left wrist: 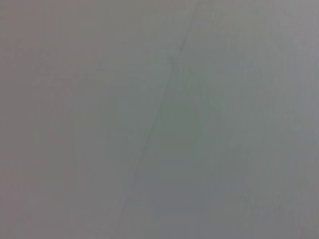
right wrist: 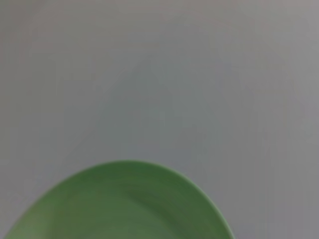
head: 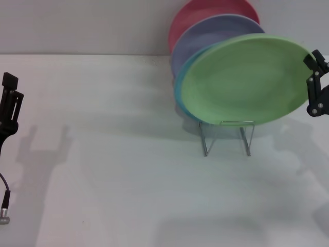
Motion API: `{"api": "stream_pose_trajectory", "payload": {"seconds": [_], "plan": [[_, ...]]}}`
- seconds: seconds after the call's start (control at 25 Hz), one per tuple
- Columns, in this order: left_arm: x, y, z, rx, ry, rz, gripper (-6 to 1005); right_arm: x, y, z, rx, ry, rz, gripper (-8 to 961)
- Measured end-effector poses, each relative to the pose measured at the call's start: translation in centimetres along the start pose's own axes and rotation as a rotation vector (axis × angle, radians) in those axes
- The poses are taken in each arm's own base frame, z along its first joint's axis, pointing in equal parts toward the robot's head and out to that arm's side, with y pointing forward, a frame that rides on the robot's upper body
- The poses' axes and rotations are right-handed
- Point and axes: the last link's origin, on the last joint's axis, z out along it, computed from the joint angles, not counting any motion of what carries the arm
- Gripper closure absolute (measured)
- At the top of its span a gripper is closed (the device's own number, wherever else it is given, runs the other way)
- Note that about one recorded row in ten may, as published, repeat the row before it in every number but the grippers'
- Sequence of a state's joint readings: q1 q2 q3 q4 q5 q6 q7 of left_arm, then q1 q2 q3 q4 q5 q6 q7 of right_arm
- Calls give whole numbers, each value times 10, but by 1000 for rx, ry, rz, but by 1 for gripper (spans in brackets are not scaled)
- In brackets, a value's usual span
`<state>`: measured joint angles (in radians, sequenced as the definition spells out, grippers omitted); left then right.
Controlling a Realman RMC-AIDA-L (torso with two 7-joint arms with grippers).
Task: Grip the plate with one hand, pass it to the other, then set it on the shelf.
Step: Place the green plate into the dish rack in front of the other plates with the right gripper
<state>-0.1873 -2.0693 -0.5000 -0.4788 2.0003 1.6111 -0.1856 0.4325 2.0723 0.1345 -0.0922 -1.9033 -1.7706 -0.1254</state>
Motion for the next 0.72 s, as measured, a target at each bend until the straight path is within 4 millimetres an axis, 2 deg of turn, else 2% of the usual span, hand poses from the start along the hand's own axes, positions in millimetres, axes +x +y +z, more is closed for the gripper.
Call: {"api": "stream_pose_trajectory", "payload": {"seconds": [0.72], "plan": [[0,0,2,-5,2,-9,192,14,7,-6,-59,105,-10,932]]}}
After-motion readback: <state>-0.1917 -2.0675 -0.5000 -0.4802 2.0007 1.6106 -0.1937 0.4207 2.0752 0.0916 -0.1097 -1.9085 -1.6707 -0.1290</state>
